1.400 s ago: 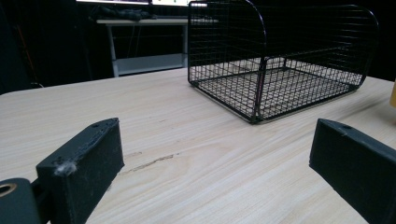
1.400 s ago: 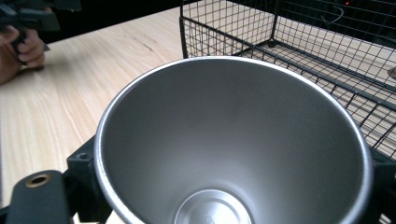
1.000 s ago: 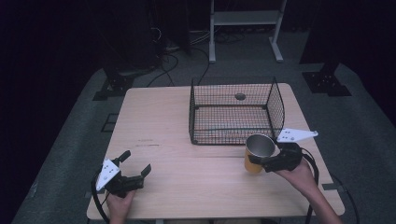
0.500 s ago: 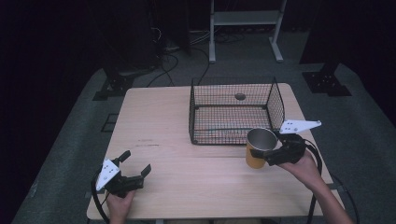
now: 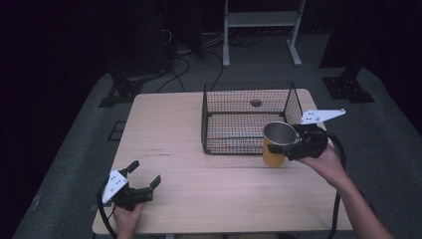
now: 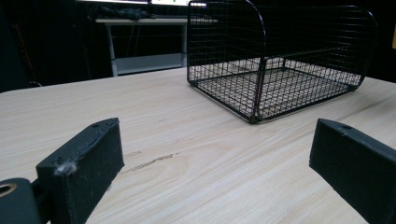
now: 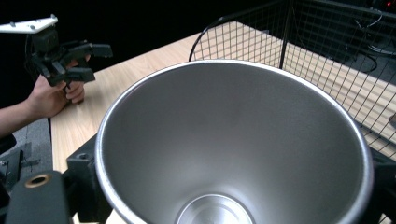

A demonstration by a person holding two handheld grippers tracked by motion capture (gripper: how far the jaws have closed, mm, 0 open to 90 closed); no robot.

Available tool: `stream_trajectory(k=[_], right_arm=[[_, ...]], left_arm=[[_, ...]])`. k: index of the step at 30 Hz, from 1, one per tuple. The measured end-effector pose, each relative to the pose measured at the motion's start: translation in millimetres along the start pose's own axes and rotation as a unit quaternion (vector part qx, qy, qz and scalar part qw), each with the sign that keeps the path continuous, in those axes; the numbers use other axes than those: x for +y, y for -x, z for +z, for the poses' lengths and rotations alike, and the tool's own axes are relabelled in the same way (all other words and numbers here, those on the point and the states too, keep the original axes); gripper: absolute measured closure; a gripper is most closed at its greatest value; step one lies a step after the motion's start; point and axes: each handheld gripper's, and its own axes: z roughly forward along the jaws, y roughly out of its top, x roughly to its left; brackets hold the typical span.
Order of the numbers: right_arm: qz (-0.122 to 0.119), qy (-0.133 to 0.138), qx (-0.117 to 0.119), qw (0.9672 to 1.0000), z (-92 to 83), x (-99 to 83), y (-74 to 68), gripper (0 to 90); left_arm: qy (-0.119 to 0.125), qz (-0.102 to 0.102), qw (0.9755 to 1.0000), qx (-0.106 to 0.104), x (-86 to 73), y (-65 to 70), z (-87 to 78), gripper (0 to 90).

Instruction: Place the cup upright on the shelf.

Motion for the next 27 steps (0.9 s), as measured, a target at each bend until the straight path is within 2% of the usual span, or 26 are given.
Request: stream_trajectory(k=[21,27], right_arm=[[-0.011,-0.011,-0.004,0.9999,6.0,40.6,19.4,11.7],[-0.007,-0.013,-0.004,0.9999,8.9,50.4,28.1,11.7]], left_arm=[[0.000,0.000,1.0000,-0.001,0.1,-0.5,0.0,2.2],[0.001,-0.001,1.0000,-0.002,0.0,-0.3,-0.1,2.2]])
